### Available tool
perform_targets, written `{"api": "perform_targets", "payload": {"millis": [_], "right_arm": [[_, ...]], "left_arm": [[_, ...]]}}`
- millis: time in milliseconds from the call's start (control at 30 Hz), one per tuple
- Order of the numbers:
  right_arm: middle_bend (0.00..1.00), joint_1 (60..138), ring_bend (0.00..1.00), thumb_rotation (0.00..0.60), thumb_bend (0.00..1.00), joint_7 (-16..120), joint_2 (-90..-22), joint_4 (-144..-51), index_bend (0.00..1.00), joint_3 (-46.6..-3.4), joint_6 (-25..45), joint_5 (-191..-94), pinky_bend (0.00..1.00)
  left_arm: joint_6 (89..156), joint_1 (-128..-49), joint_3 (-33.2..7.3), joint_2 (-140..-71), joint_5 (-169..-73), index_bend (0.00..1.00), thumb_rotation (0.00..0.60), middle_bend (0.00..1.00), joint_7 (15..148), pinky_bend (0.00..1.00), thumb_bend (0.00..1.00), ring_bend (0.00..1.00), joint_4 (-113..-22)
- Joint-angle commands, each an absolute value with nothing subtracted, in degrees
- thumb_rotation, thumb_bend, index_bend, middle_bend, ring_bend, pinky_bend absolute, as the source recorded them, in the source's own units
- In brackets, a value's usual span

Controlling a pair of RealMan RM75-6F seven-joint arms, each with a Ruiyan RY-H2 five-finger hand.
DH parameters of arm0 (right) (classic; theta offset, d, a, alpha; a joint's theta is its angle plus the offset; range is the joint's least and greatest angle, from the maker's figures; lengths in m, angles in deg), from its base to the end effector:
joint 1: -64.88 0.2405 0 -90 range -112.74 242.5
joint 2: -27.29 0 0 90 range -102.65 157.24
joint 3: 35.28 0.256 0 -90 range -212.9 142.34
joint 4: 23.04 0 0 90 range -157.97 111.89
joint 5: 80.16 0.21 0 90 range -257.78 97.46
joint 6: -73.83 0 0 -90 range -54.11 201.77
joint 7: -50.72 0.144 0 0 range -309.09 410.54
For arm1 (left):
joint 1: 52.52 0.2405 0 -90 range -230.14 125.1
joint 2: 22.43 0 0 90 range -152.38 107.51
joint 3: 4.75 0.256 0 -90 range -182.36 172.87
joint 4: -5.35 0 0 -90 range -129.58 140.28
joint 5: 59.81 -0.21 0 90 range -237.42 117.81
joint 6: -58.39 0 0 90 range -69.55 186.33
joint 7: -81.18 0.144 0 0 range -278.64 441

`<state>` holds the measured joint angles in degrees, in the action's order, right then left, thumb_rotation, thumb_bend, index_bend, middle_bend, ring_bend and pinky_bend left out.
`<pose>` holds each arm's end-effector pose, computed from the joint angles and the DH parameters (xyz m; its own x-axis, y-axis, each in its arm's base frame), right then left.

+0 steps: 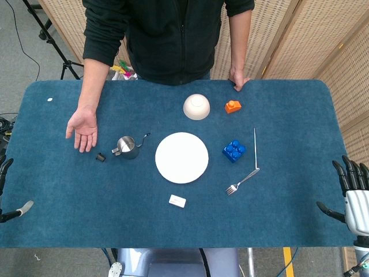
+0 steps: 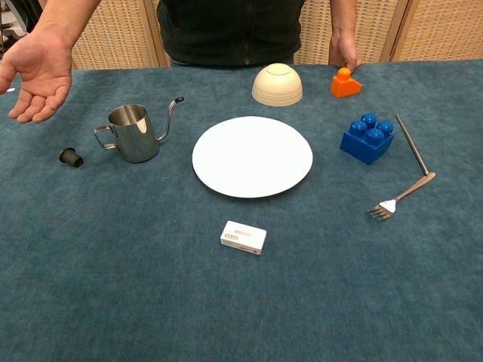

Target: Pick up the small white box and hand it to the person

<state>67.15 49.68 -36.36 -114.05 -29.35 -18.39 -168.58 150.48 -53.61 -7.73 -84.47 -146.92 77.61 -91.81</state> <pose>-0.3066 -0.1765 0.1854 0.4349 0.1586 0.8864 -0.8972 -0.0074 0.4415 -0.2990 0.1599 0.1785 0.2944 -0.0961 0.9508 0.9556 0.0201 -0.2939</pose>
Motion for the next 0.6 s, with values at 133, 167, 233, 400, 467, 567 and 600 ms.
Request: {"api": "perform_targets", "payload": {"millis": [133,167,233,400,467,567,600], "right_arm": [[0.00,67.08,0.00,0.600,0.00,50.01,-36.29,-114.52,0.00,-29.57,-18.26,-168.83,0.00],[0.00,67.04,0.00,0.600,0.00,50.26,-36.16,-114.71,0.00,-29.50,-18.28,-168.69,0.00],[0.00,67.01,0.00,0.600,0.00,50.53,-35.98,-114.89,0.00,-29.40,-18.30,-168.54,0.00],[0.00,67.14,0.00,0.600,0.00,51.59,-35.54,-115.35,0.00,-29.46,-17.49,-168.11,0.00],[0.00,67.18,0.00,0.600,0.00,51.80,-35.40,-115.50,0.00,-29.57,-17.35,-168.23,0.00],[0.00,67.23,0.00,0.600,0.00,51.84,-35.34,-115.56,0.00,-29.65,-17.14,-168.24,0.00],[0.00,67.25,0.00,0.600,0.00,51.84,-35.34,-115.56,0.00,-29.65,-17.07,-168.20,0.00]], "left_arm": [[150.46,-53.58,-7.54,-84.68,-147.36,0.00,0.600,0.00,78.21,0.00,0.00,0.00,-91.95],[150.27,-53.74,-7.23,-84.83,-148.14,0.00,0.600,0.00,78.42,0.00,0.00,0.00,-92.09],[149.65,-54.22,-6.82,-84.91,-149.31,0.00,0.600,0.00,78.74,0.00,0.00,0.00,-92.43],[143.23,-60.19,-6.26,-85.80,-156.55,0.00,0.600,0.00,82.10,0.00,0.00,0.00,-94.96],[138.38,-64.02,-6.79,-86.54,-158.27,0.00,0.600,0.00,84.18,0.00,0.00,0.00,-96.64],[132.32,-68.21,-7.78,-87.77,-158.34,0.00,0.600,0.00,88.13,0.00,0.00,0.00,-98.68],[130.66,-69.27,-8.09,-88.25,-158.02,0.02,0.600,0.00,89.35,0.00,0.00,0.00,-99.24]]}}
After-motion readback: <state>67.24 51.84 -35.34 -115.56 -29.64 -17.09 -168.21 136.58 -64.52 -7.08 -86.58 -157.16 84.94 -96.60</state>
